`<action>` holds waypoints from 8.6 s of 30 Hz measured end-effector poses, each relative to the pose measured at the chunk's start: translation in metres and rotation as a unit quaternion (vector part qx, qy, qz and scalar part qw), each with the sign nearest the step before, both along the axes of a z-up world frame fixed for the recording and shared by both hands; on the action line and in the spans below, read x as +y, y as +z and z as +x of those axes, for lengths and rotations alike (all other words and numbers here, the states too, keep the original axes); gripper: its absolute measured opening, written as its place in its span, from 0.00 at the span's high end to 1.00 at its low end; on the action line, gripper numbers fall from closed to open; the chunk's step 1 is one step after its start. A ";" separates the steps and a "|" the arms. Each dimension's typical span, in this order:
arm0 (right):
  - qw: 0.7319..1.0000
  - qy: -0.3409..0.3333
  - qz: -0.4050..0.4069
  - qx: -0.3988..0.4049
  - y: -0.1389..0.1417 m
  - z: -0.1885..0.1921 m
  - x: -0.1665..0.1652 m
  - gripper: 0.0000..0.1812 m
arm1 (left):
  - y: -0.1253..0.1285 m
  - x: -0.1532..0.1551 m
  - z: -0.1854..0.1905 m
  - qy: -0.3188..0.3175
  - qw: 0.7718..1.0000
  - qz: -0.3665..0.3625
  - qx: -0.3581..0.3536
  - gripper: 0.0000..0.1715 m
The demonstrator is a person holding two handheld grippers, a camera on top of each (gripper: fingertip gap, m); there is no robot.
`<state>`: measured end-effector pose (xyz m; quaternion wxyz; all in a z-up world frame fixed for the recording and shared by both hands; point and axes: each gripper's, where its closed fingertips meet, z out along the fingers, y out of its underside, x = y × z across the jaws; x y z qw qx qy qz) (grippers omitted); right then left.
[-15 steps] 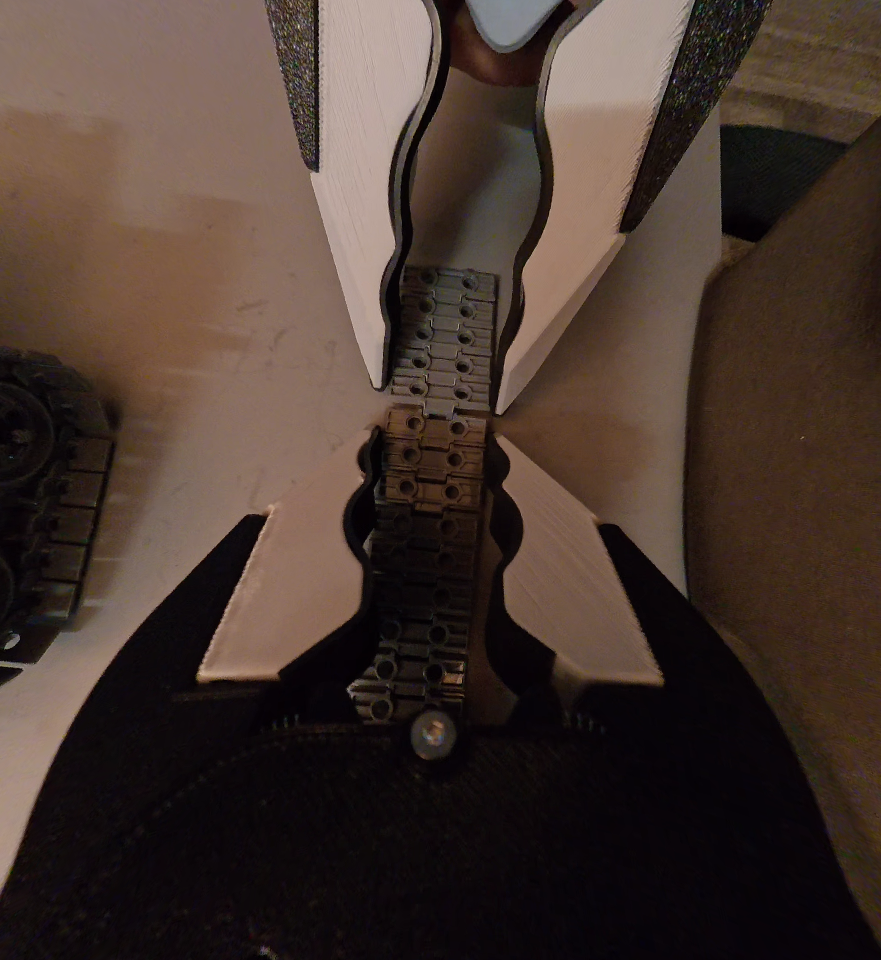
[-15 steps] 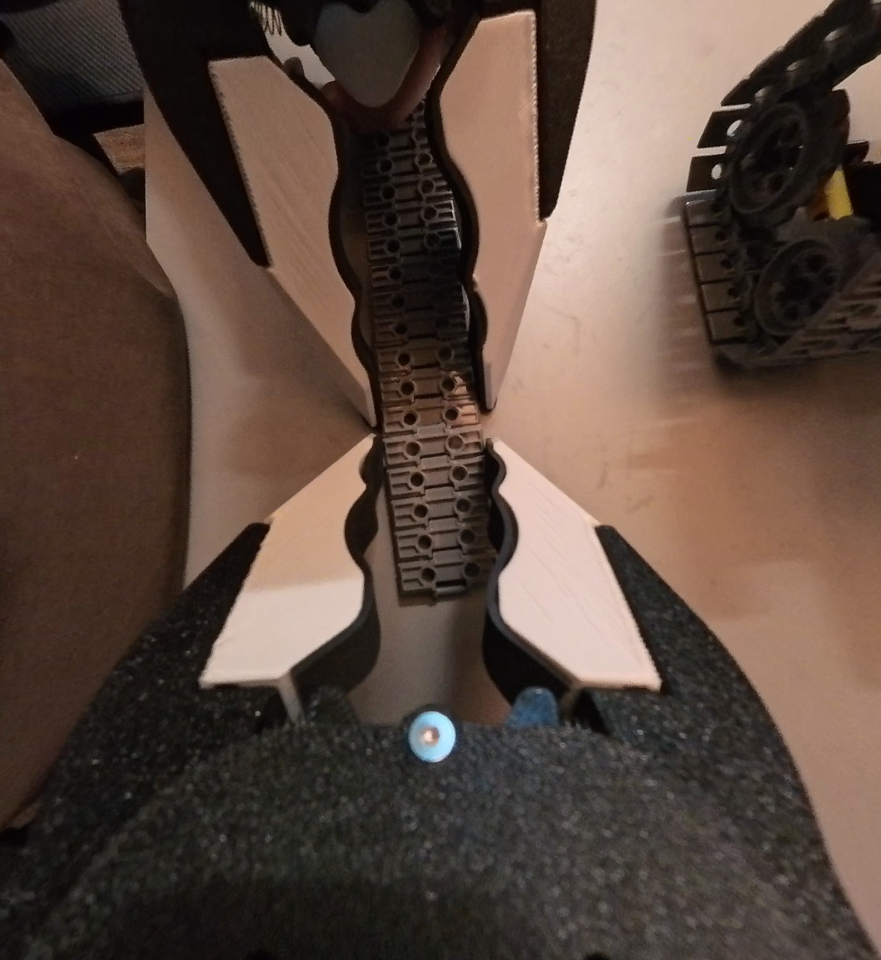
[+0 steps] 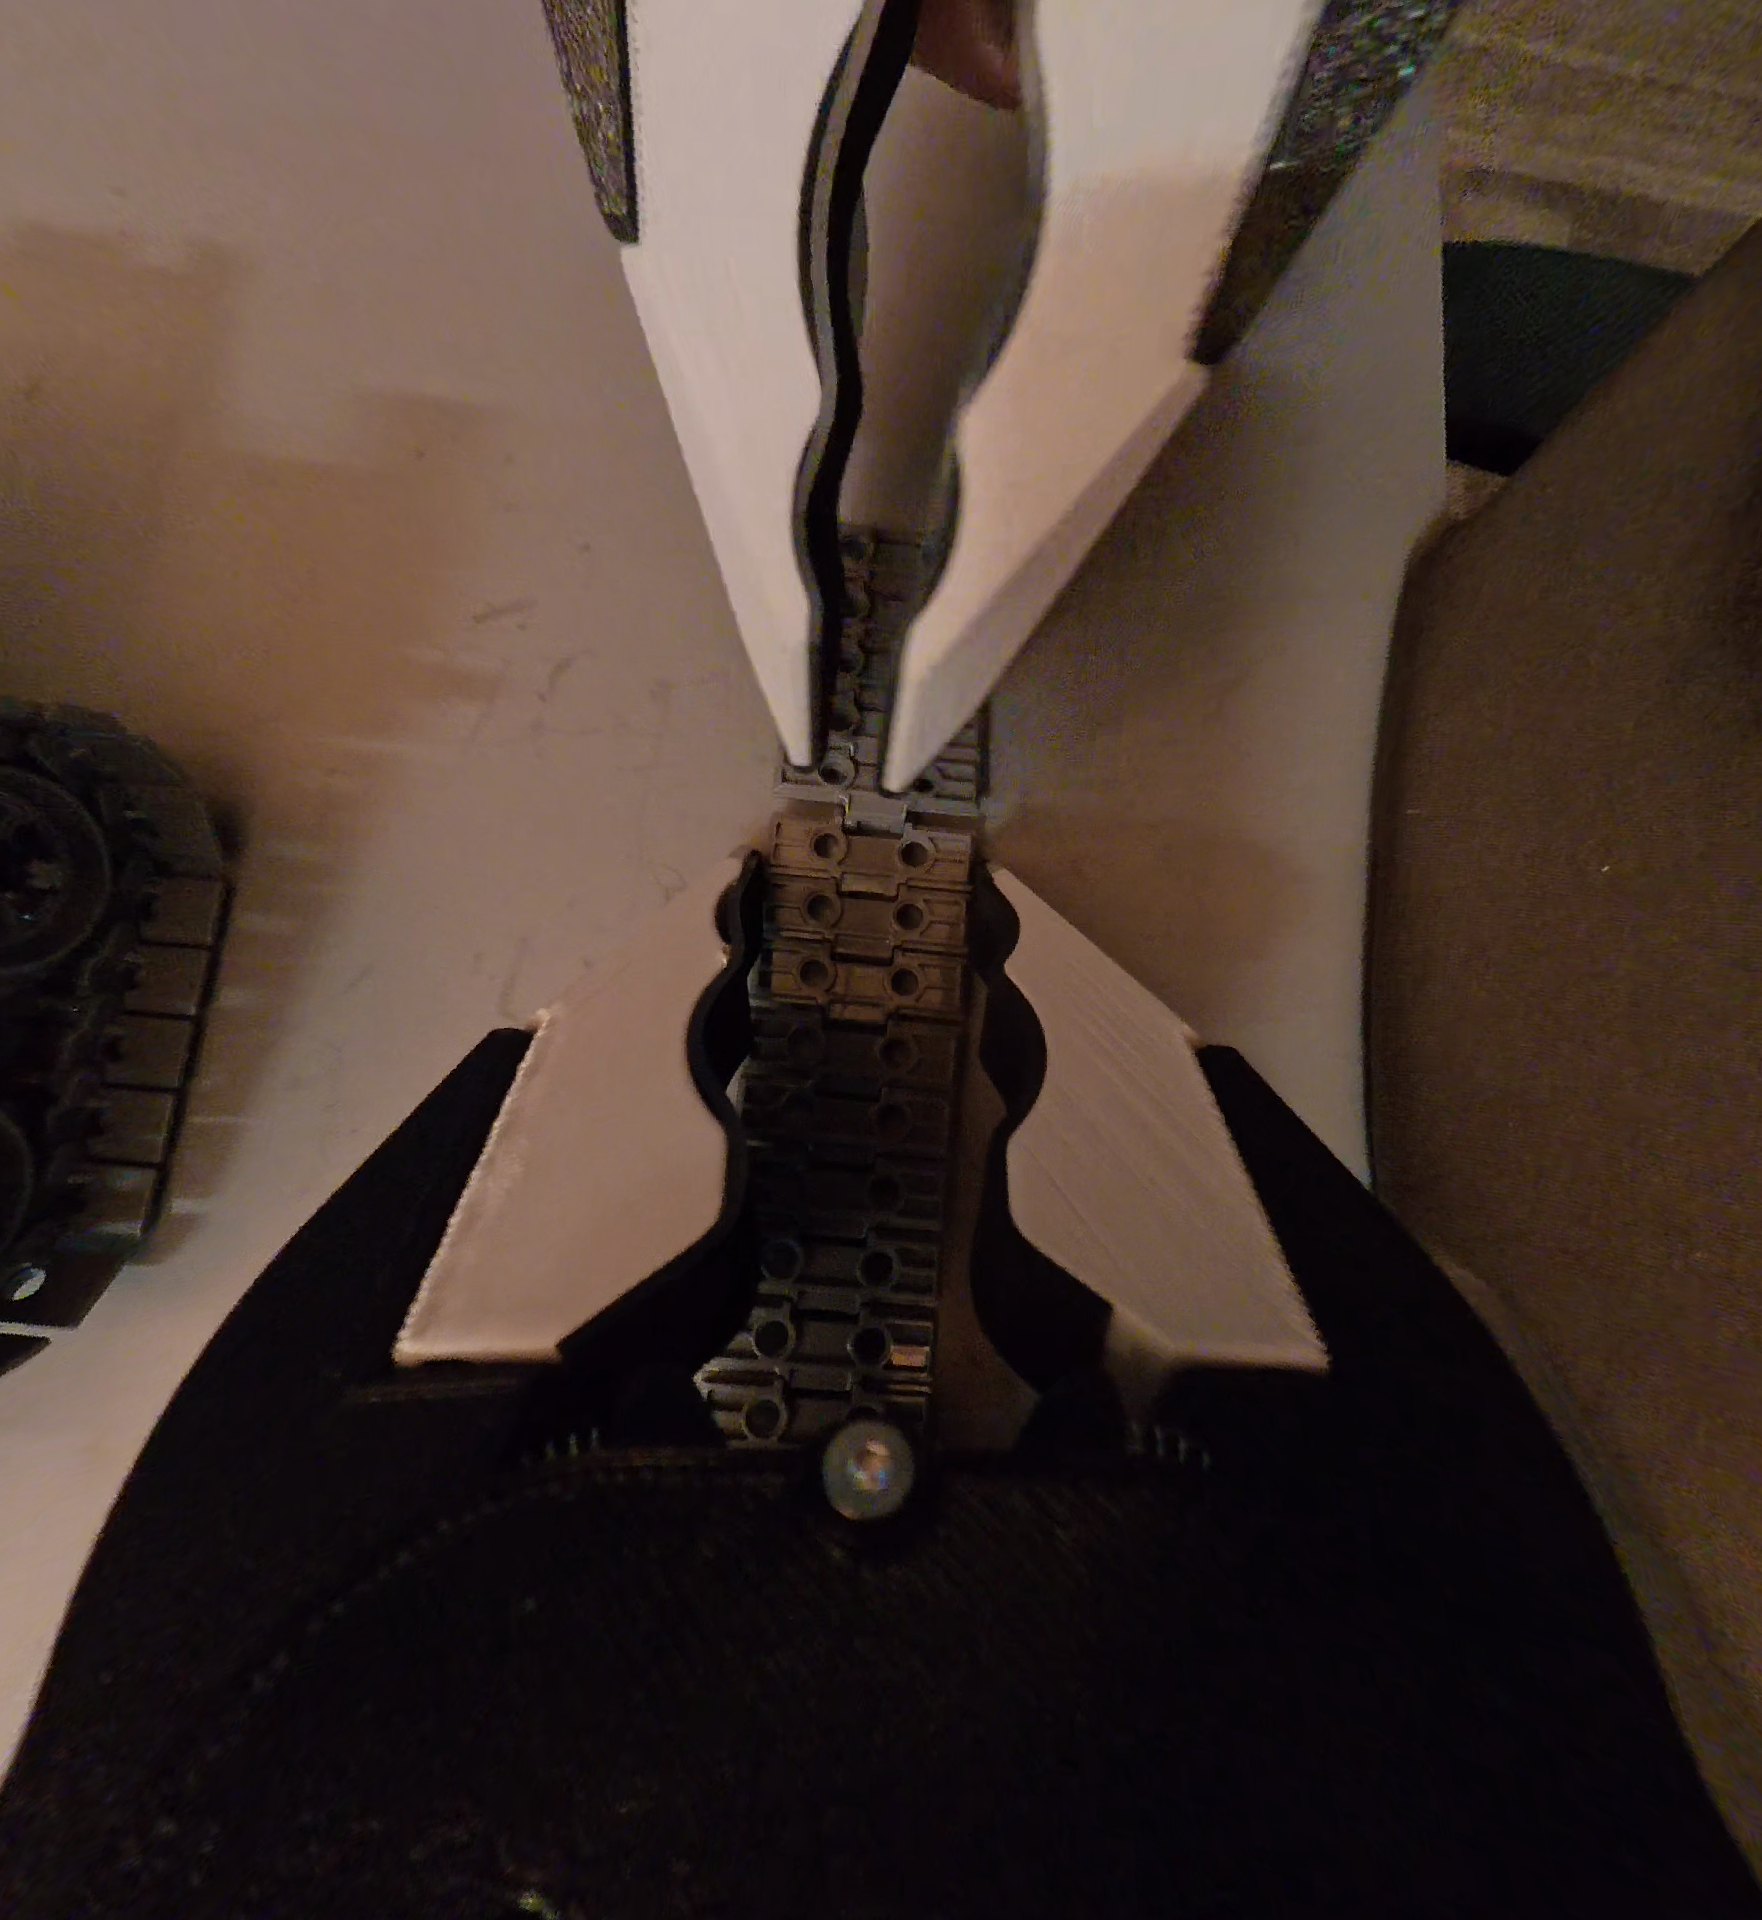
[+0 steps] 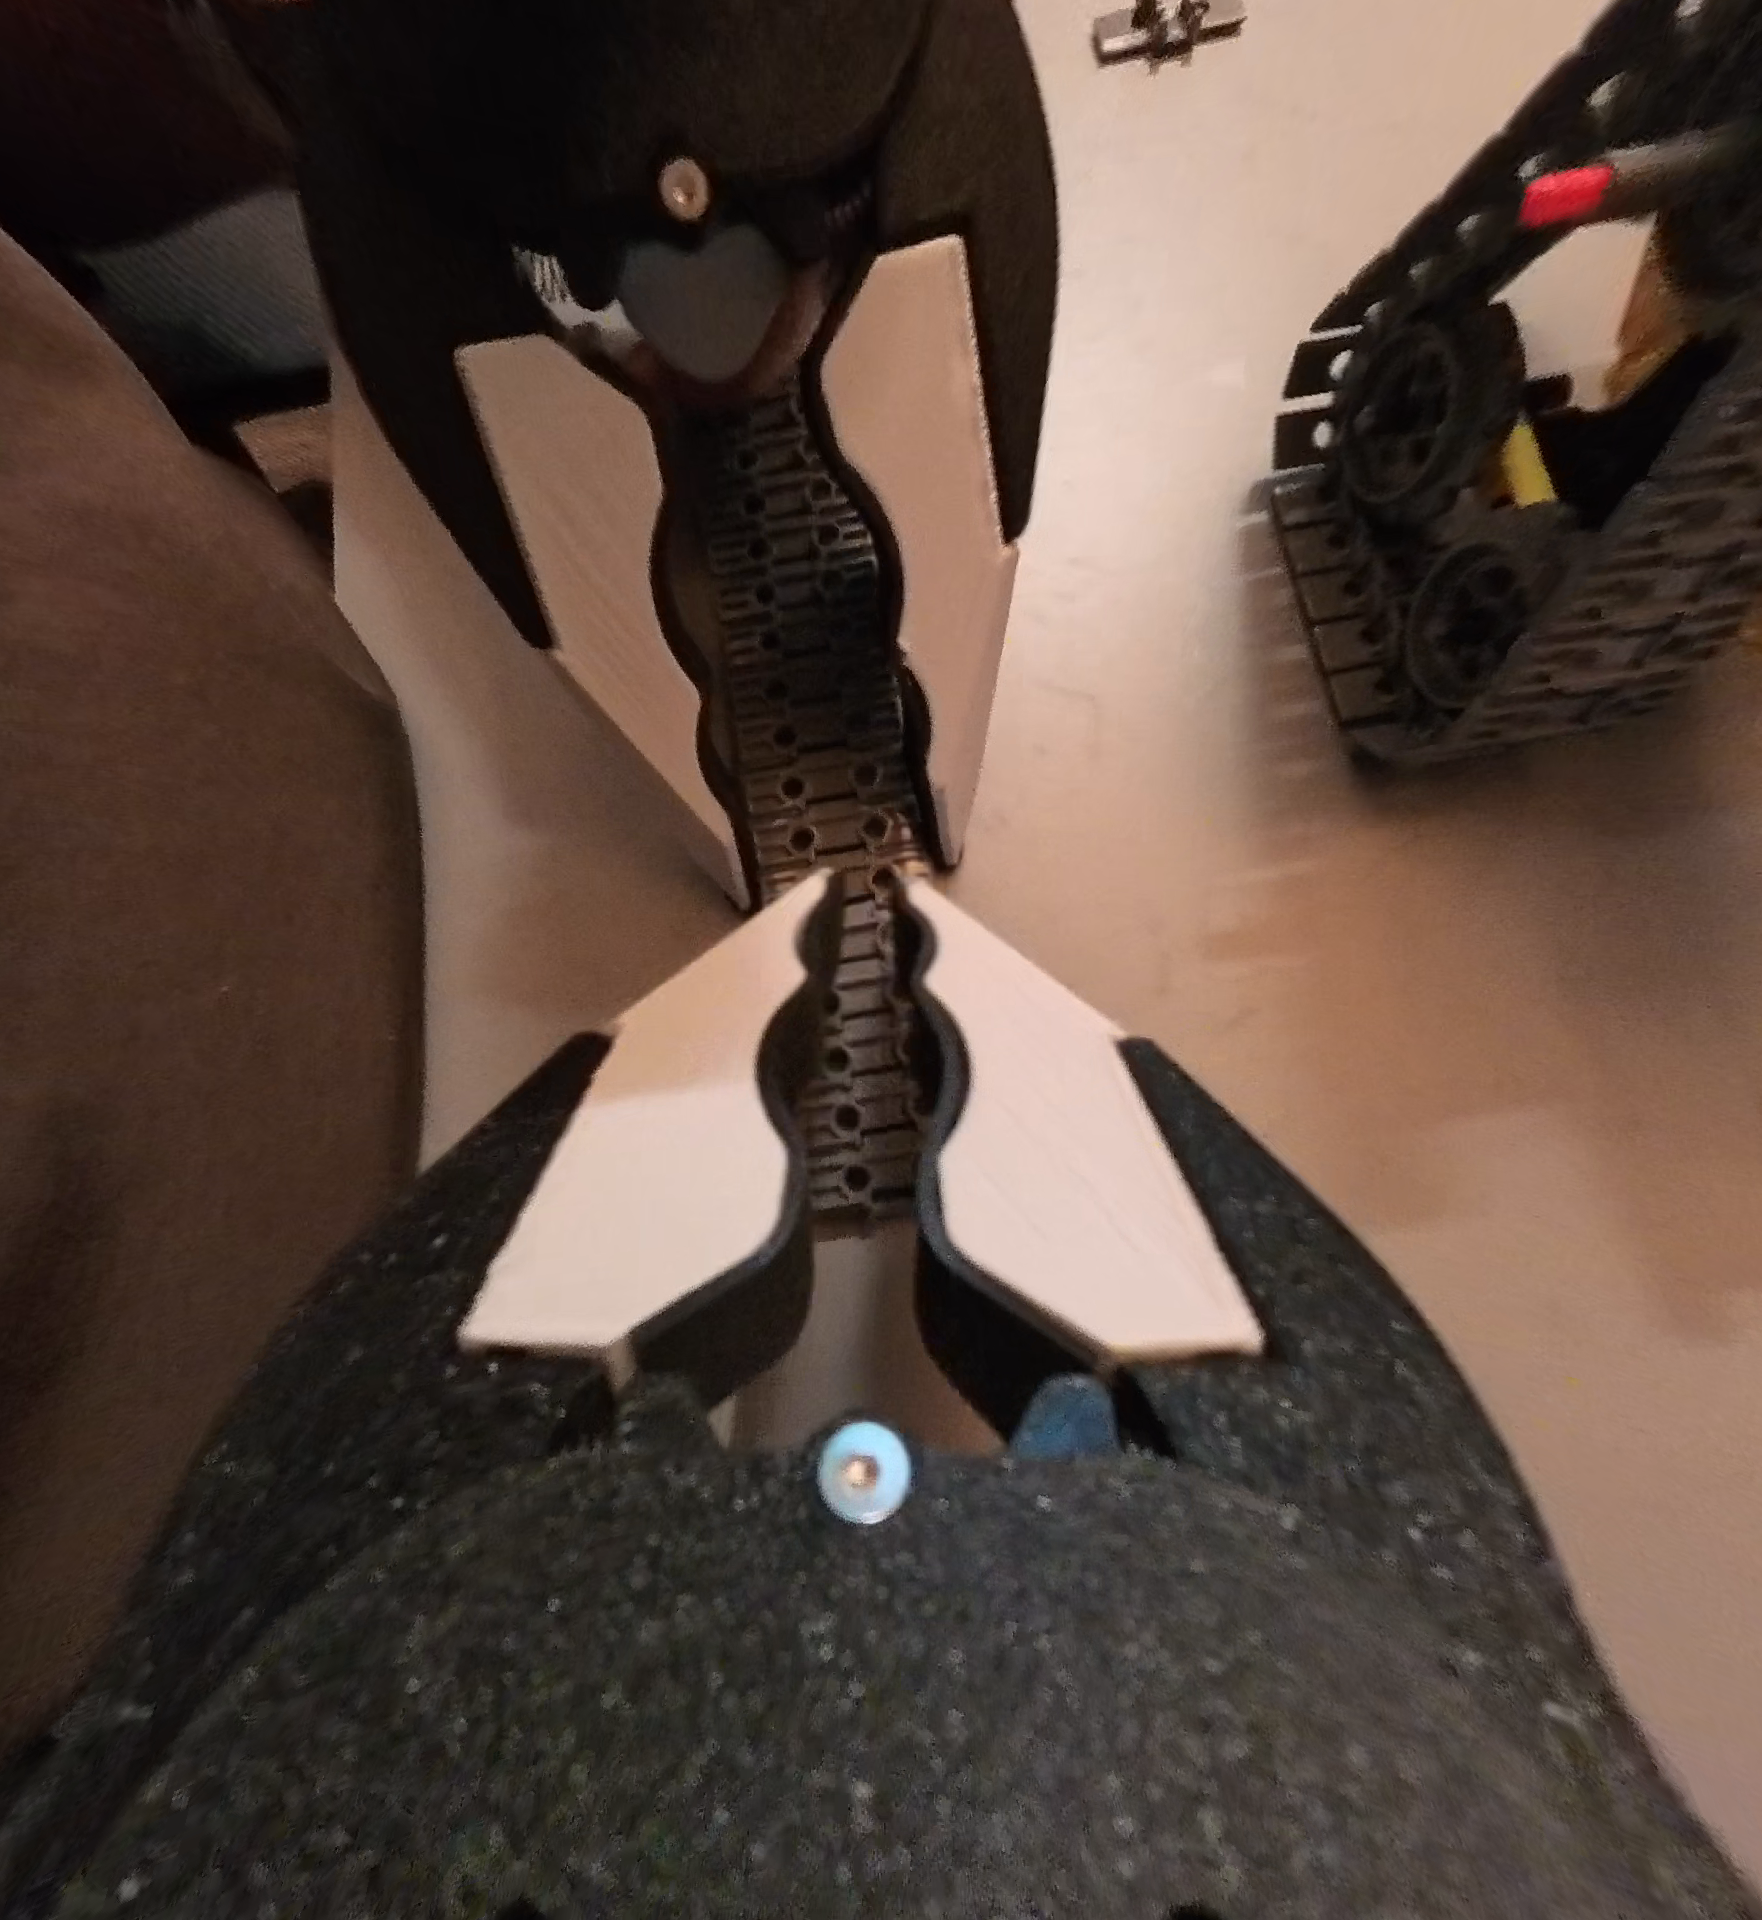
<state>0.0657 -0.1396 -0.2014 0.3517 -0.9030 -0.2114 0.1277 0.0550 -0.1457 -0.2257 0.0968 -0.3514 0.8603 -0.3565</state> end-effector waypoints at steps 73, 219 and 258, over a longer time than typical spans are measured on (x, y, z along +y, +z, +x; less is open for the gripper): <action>0.955 -0.184 0.204 0.114 0.047 0.151 0.116 0.44 | 0.054 0.087 0.046 0.241 0.963 -0.099 -0.073 0.58; 0.964 0.052 0.222 0.138 0.057 -0.024 0.026 0.45 | 0.086 0.052 0.013 0.295 0.922 -0.233 -0.089 0.83; 0.734 0.133 0.395 -0.537 0.044 -0.031 0.031 0.78 | 0.052 0.033 0.002 0.237 0.879 -0.381 0.162 0.77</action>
